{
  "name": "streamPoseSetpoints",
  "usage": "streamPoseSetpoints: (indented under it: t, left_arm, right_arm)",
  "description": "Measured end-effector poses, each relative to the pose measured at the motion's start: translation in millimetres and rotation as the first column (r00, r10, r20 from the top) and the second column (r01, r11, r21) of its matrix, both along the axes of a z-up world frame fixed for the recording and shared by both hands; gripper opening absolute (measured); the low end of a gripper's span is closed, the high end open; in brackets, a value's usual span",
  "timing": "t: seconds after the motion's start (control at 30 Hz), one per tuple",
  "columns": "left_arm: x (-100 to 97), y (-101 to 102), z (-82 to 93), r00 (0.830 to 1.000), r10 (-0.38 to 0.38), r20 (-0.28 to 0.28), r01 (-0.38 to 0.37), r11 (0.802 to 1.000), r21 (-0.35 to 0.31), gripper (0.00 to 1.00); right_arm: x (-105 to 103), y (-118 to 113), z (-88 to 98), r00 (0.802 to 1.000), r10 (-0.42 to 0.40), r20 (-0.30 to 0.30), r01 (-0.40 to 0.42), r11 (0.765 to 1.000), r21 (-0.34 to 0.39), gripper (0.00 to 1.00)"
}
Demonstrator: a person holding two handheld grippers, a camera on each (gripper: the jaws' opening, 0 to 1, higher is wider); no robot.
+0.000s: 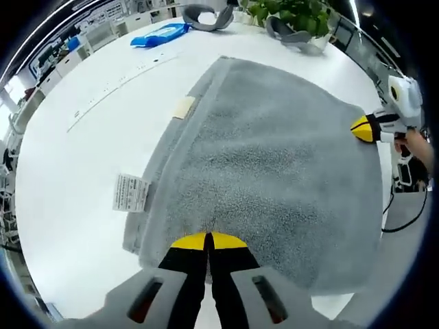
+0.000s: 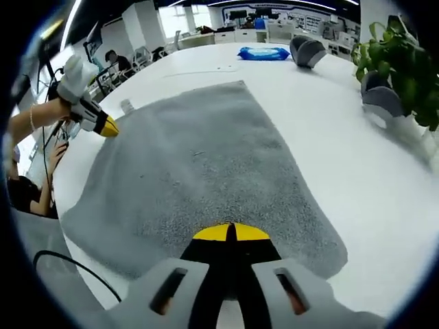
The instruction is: Fold the towel on the table until its edges align and the towel forms a compact rectangular stack.
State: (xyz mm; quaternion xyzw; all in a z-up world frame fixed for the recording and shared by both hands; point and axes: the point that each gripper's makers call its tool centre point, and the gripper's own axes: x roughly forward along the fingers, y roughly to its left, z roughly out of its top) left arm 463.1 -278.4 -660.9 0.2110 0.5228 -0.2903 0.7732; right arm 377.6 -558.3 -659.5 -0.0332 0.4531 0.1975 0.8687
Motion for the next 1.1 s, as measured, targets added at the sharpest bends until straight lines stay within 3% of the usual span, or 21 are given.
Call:
streamPoseSetpoints:
  t: [0.17, 0.4, 0.53, 0.63, 0.7, 0.8, 0.87, 1.0, 1.1]
  left_arm:
    - [11.2, -5, 0.3, 0.999, -0.04, 0.023, 0.04, 0.999, 0.002, 0.0]
    - [20.8, -7, 0.5, 1.0, 0.001, 0.007, -0.001, 0.997, -0.075, 0.0]
    - [20.3, -8, 1.3, 0.996, 0.08, -0.03, -0.083, 0.991, -0.104, 0.0]
    - [21.0, -7, 1.1, 0.995, 0.095, -0.037, -0.099, 0.988, -0.119, 0.0]
    - [18.3, -9, 2.6, 0.99, 0.139, -0.03, -0.142, 0.979, -0.148, 0.0]
    - [12.1, -8, 5.6, 0.989, 0.144, -0.04, -0.149, 0.971, -0.186, 0.0]
    - [10.2, -11, 14.1, 0.982, 0.18, -0.052, -0.187, 0.952, -0.242, 0.0]
    - [4.9, -14, 38.8, 0.988, 0.149, 0.045, -0.128, 0.945, -0.302, 0.01]
    - [-13.6, -21, 65.6, 0.981, 0.186, 0.054, -0.147, 0.896, -0.418, 0.07]
  right_arm:
    - [-10, 2, -0.2, 1.0, -0.001, 0.002, 0.001, 1.0, -0.007, 0.0]
    - [-21, 4, 0.3, 1.0, -0.001, 0.01, 0.001, 1.0, -0.006, 0.0]
    - [-22, 5, 0.4, 1.0, -0.014, 0.009, 0.014, 1.0, 0.003, 0.0]
    - [-22, 5, 0.3, 1.0, -0.024, 0.011, 0.024, 1.0, -0.003, 0.0]
    - [-21, 5, 0.0, 1.0, -0.025, 0.009, 0.025, 1.0, -0.008, 0.0]
    - [-21, 4, 0.2, 0.998, -0.055, 0.015, 0.055, 0.998, 0.013, 0.0]
    - [-21, 3, 0.2, 0.998, -0.064, 0.019, 0.064, 0.998, 0.018, 0.0]
    - [-22, 4, -0.1, 0.998, -0.062, 0.021, 0.062, 0.998, 0.011, 0.0]
    - [-22, 5, 0.0, 0.998, -0.054, 0.023, 0.054, 0.999, 0.001, 0.0]
